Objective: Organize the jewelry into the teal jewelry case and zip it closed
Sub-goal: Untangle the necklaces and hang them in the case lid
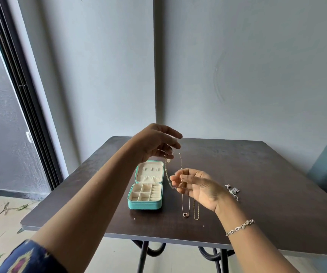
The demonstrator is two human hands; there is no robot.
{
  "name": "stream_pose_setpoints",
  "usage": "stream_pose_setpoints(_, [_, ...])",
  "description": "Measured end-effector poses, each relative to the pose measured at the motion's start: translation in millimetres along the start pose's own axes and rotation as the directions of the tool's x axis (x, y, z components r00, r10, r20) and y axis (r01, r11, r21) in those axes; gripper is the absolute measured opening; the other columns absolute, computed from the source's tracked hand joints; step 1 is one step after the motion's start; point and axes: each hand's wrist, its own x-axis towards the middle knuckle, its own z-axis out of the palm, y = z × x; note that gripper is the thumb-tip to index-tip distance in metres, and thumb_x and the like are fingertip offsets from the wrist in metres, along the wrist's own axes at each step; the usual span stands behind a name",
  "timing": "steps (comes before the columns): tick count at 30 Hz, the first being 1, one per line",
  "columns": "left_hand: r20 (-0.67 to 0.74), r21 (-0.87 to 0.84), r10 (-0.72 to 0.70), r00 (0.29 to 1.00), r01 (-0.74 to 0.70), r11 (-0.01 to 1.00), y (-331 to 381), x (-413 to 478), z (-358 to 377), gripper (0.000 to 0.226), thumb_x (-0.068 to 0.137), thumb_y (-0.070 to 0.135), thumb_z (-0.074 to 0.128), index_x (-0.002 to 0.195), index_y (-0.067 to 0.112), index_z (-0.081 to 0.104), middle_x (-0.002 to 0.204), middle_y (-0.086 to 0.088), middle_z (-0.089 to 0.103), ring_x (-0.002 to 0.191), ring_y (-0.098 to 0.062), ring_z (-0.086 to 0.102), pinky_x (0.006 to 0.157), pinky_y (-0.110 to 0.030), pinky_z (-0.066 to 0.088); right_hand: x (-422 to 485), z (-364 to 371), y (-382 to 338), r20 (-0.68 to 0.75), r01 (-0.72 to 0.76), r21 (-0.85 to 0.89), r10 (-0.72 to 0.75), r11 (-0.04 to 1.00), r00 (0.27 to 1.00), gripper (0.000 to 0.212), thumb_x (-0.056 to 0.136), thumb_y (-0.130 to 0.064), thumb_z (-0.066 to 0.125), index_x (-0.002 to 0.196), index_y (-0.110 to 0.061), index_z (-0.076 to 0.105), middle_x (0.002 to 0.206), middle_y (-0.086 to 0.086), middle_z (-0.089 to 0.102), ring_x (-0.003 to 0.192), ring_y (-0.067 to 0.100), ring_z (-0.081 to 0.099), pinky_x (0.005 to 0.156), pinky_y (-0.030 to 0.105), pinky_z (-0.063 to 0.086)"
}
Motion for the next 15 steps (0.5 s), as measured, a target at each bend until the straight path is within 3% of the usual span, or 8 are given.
stream_pose_setpoints(2, [-0.006, 0.015, -0.015, 1.0, 0.015, 1.0, -2, -1, 0, 0.019, 0.085, -0.007, 0.052, 0.096, 0.005, 0.062, 0.072, -0.01, 0.066, 0.044, -0.013, 0.054, 0.052, -0.026, 0.055, 3, 4, -6, 0.009, 0.059, -0.055, -0.058, 0.997, 0.998, 0.066, 0.043, -0.041, 0.088, 0.099, -0.015, 0.065, 0.1, 0.003, 0.069, 0.092, 0.012, 0.063, 0.082, 0.026, 0.049])
stream_pose_setpoints(4, [-0.004, 0.02, -0.031, 0.999, 0.032, 0.999, -4, -1, 1, 0.019, 0.084, -0.006, 0.054, 0.097, 0.006, 0.063, 0.071, -0.008, 0.067, 0.045, -0.013, 0.054, 0.05, -0.024, 0.054, 7, 9, -14, 0.005, 0.126, -0.059, -0.126, 0.99, 0.992, 0.076, 0.035, -0.048, 0.089, 0.101, -0.018, 0.065, 0.102, -0.002, 0.068, 0.099, 0.01, 0.061, 0.091, 0.029, 0.044])
stream_pose_setpoints(9, [-0.004, 0.072, -0.039, 0.999, 0.039, 0.997, -7, -1, 4, 0.02, 0.083, -0.005, 0.055, 0.097, 0.008, 0.063, 0.072, -0.006, 0.069, 0.046, -0.011, 0.054, 0.048, -0.02, 0.05, 16, 27, -26, 0.002, 0.175, -0.022, -0.175, 0.984, 0.985, 0.064, 0.031, -0.045, 0.09, 0.086, -0.019, 0.069, 0.093, -0.003, 0.069, 0.098, 0.015, 0.059, 0.088, 0.037, 0.042])
stream_pose_setpoints(12, [0.008, 0.06, -0.037, 0.999, 0.036, 0.998, -6, -3, 4, 0.02, 0.081, -0.005, 0.058, 0.093, 0.009, 0.064, 0.082, -0.012, 0.068, 0.043, -0.011, 0.051, 0.048, -0.02, 0.049, 16, 29, -23, -0.009, 0.152, -0.019, -0.152, 0.988, 0.988, 0.05, 0.03, -0.045, 0.09, 0.069, -0.021, 0.069, 0.082, -0.002, 0.069, 0.094, 0.017, 0.059, 0.084, 0.035, 0.041])
stream_pose_setpoints(15, [0.016, 0.009, -0.04, 0.999, 0.04, 0.999, -5, -4, 0, 0.02, 0.081, -0.006, 0.058, 0.096, 0.007, 0.064, 0.075, -0.01, 0.068, 0.044, -0.011, 0.052, 0.048, -0.021, 0.05, 13, 26, -14, -0.009, 0.112, -0.012, -0.112, 0.994, 0.994, 0.046, 0.03, -0.042, 0.091, 0.063, -0.02, 0.068, 0.083, 0.0, 0.071, 0.087, 0.015, 0.062, 0.082, 0.031, 0.044])
